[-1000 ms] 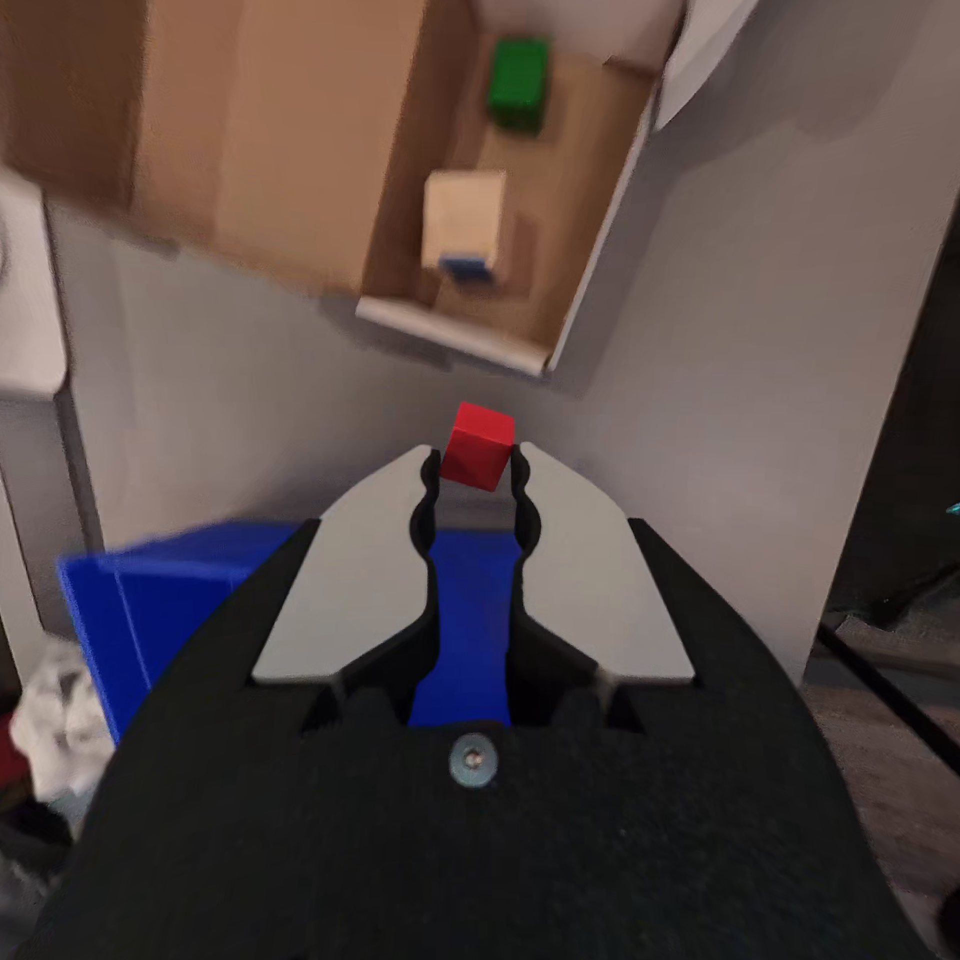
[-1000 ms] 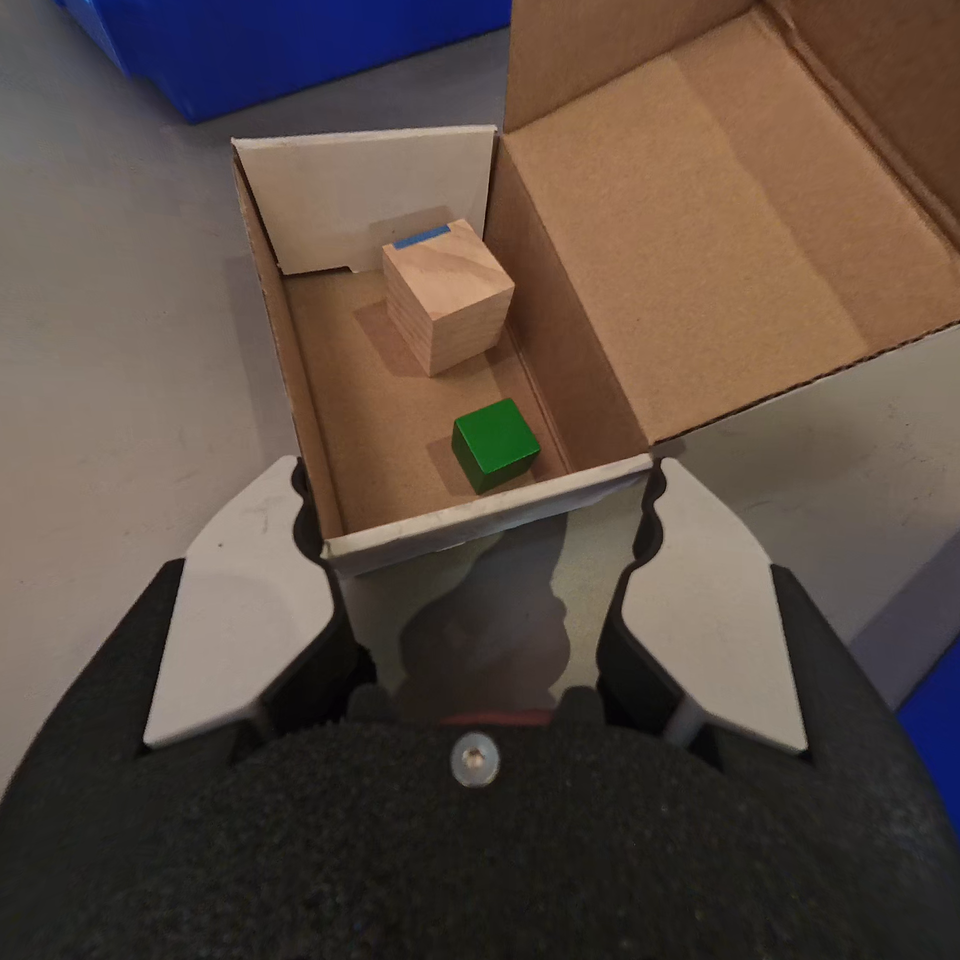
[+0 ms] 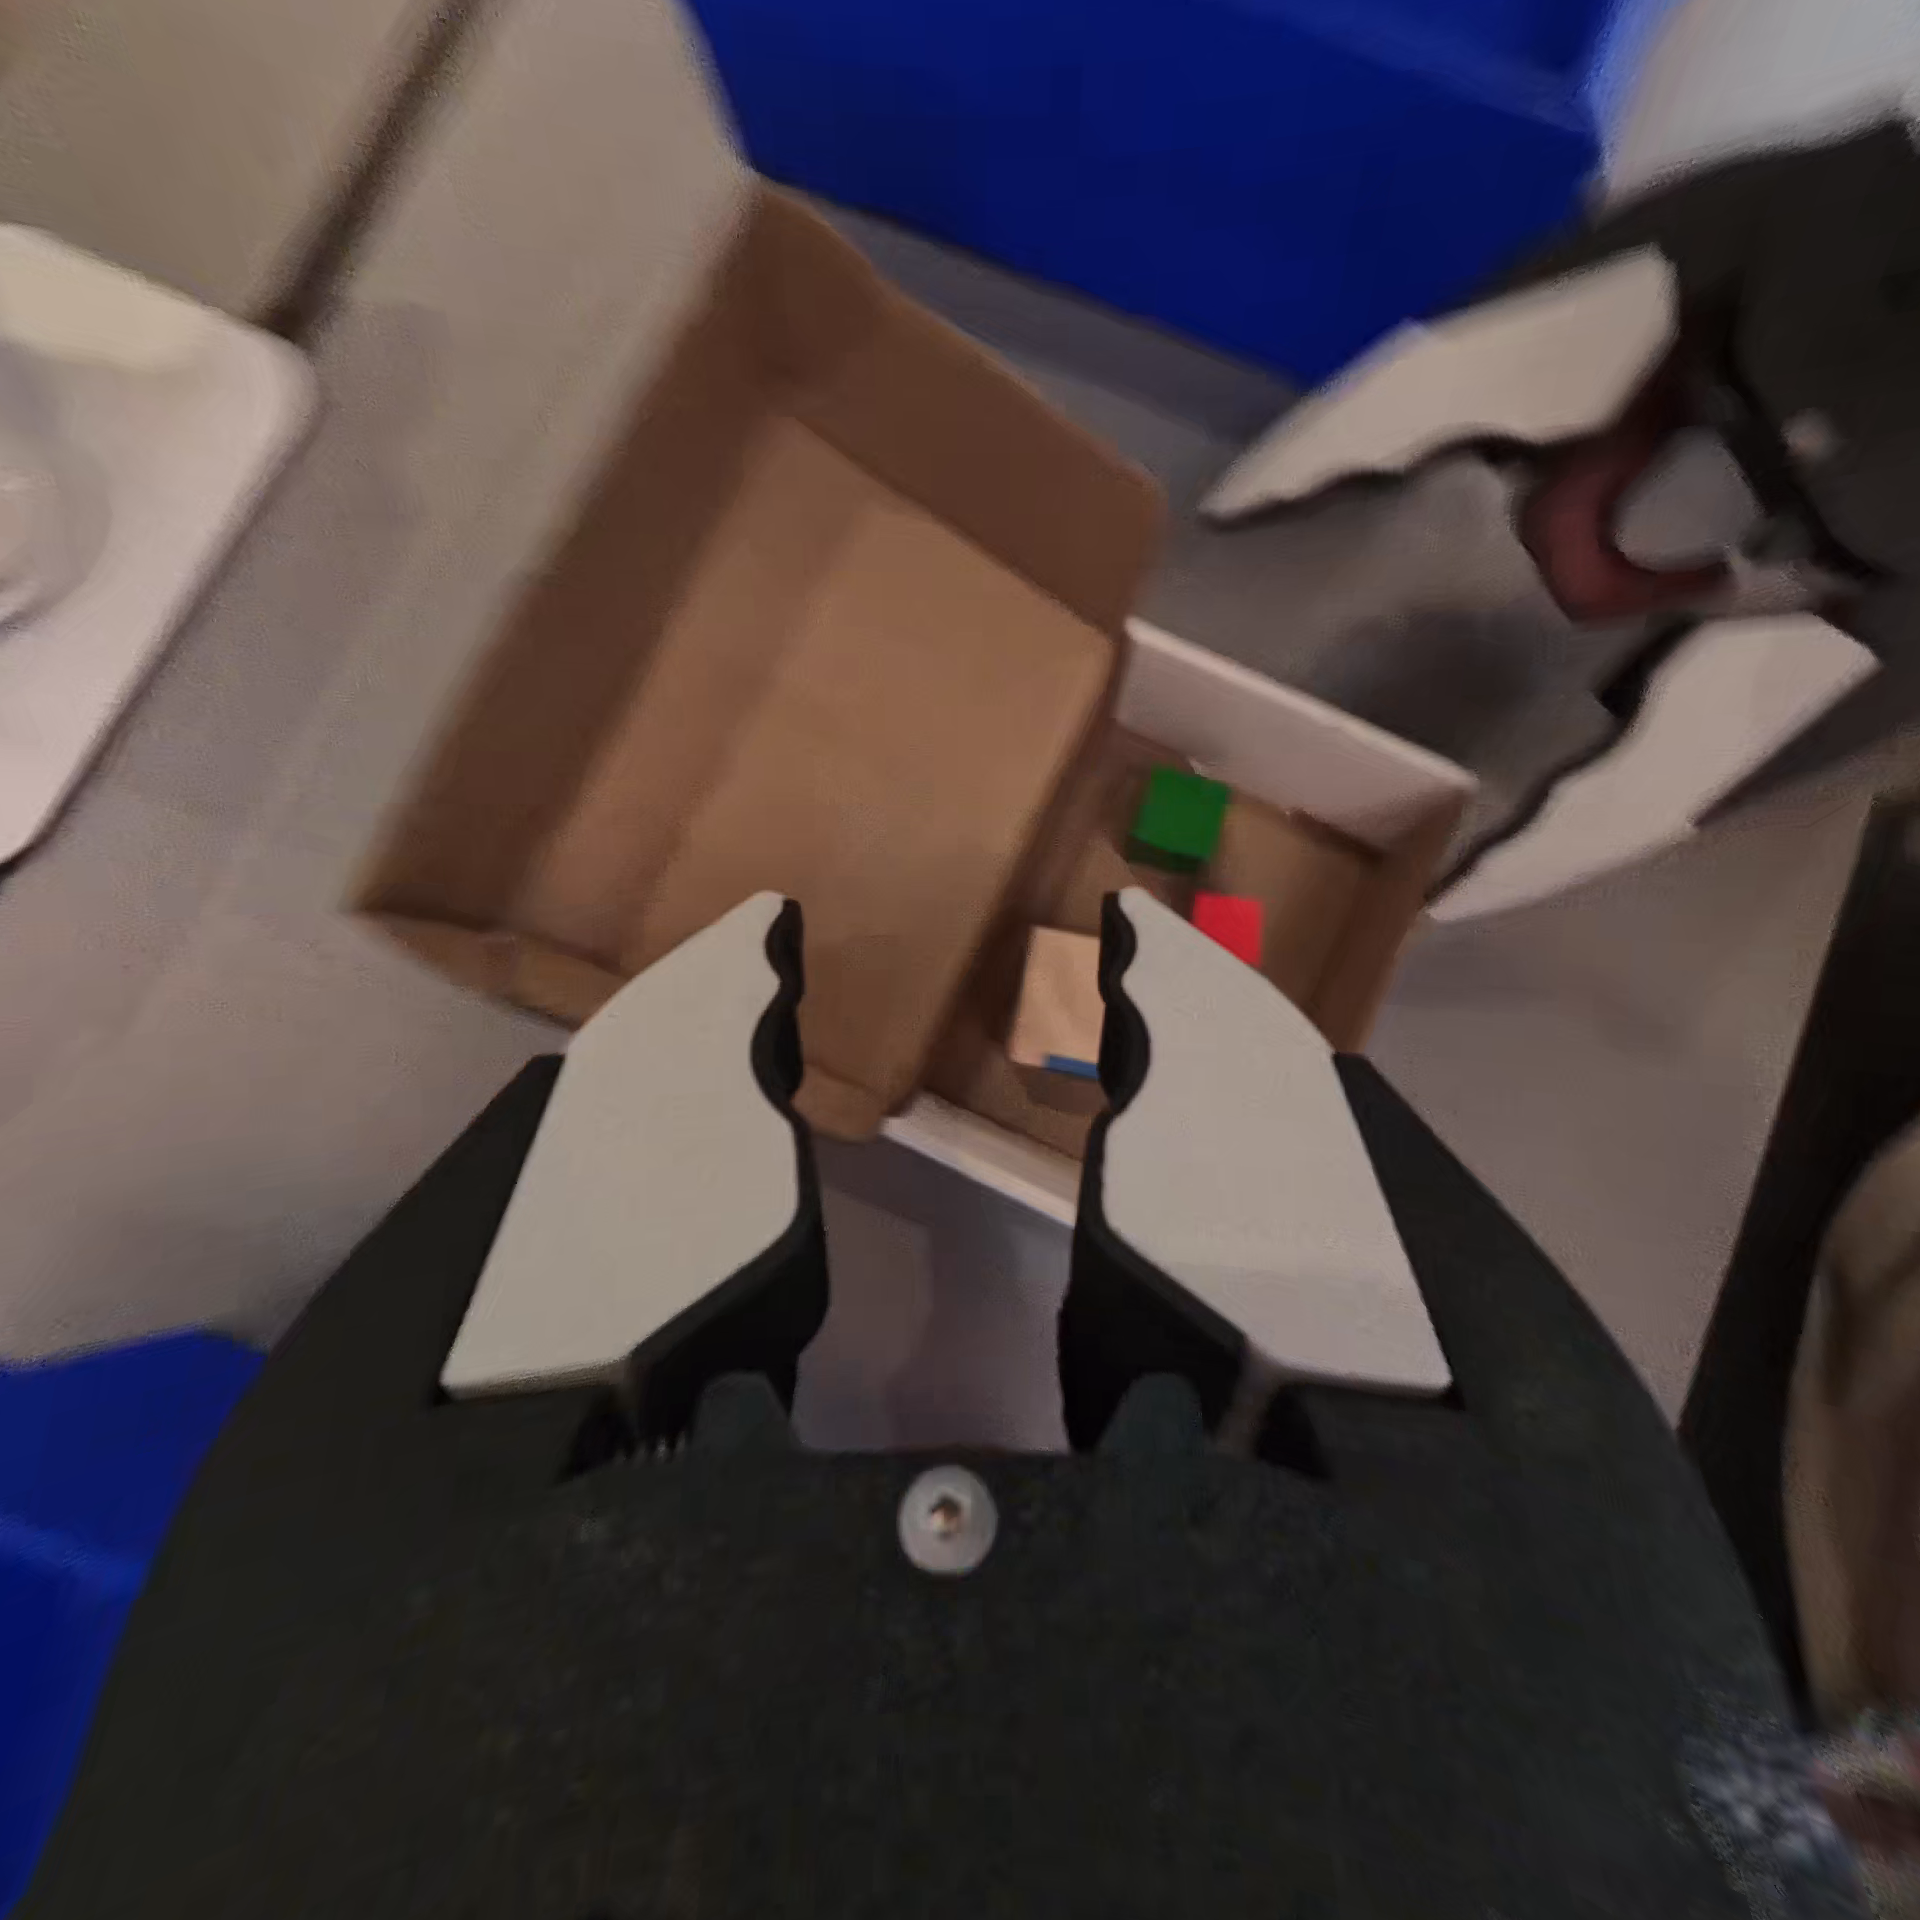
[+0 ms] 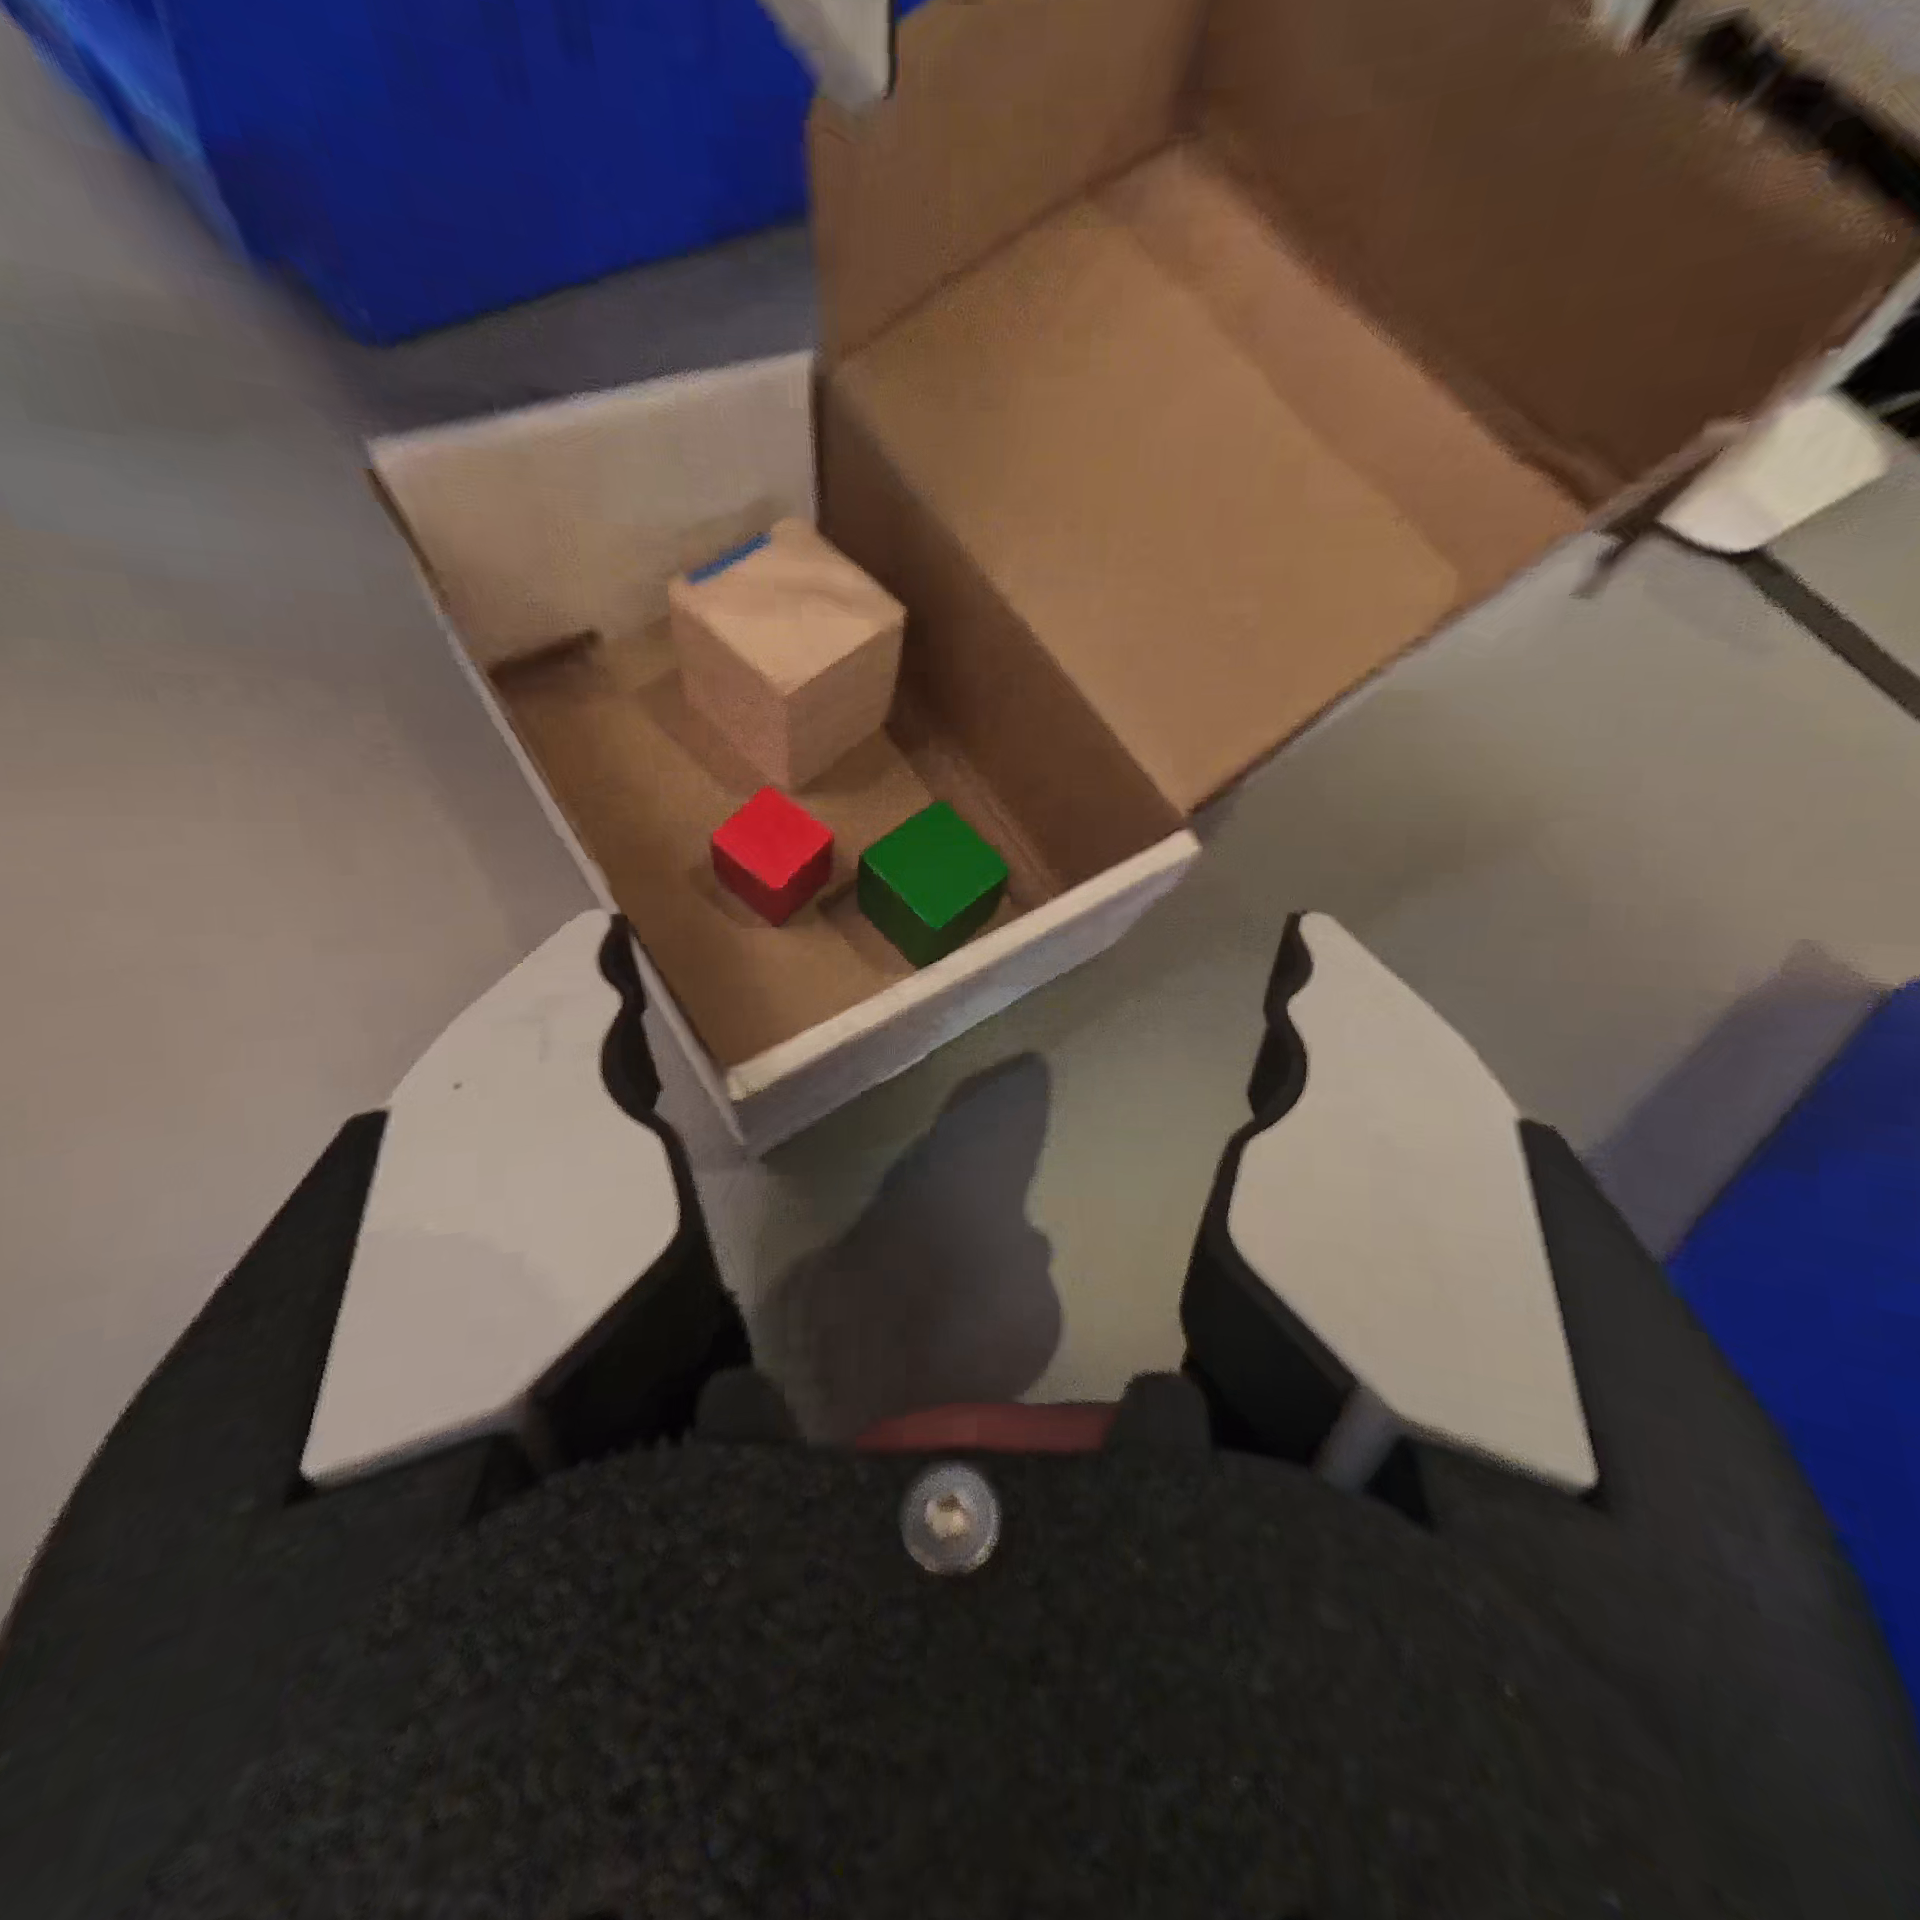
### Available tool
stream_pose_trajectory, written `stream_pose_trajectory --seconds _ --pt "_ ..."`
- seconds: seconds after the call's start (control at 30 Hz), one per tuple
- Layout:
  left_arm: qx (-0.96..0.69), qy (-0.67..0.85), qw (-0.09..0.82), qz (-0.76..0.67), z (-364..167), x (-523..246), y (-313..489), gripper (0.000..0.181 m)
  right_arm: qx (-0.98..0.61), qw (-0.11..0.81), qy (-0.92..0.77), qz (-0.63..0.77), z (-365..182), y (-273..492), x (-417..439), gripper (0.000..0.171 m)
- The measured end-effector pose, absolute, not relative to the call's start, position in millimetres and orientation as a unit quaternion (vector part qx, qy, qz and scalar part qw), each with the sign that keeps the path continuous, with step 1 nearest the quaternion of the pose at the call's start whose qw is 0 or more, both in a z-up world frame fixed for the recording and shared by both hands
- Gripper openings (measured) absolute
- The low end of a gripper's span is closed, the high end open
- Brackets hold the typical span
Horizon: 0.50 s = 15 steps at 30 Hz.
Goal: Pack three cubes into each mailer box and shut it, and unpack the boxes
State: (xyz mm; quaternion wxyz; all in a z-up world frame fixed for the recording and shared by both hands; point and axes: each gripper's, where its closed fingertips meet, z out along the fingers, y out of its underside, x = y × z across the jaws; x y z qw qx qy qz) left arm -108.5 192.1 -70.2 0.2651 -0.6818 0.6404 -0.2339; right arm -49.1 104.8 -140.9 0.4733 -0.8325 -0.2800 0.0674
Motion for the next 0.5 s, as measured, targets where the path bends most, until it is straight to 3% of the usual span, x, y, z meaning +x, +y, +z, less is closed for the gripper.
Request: stream_pose_trajectory --seconds 0.1,0.27,0.37,0.5 --pt "-0.741 0.532 0.294 -0.286 -56.2 -122.0 229.8 0.049 -0.826 0.515 -0.202 0.108 -104.3 114.8 -30.1 0.093" --pt "-0.783 0.448 0.253 -0.35 -69.9 -137.3 235.6 0.049 -0.821 0.527 -0.141 0.17 -85.8 148.8 -21.3 0.082" --pt "-0.783 0.418 0.287 -0.361 -65.1 -149.8 232.5 0.049 -0.828 0.52 -0.172 0.123 -84.8 169.0 -25.7 0.08" --pt "-0.802 0.402 0.299 -0.326 -75.4 -171.6 222.3 0.058 -0.847 0.501 -0.176 0.024 -84.5 196.9 -14.7 0.064"
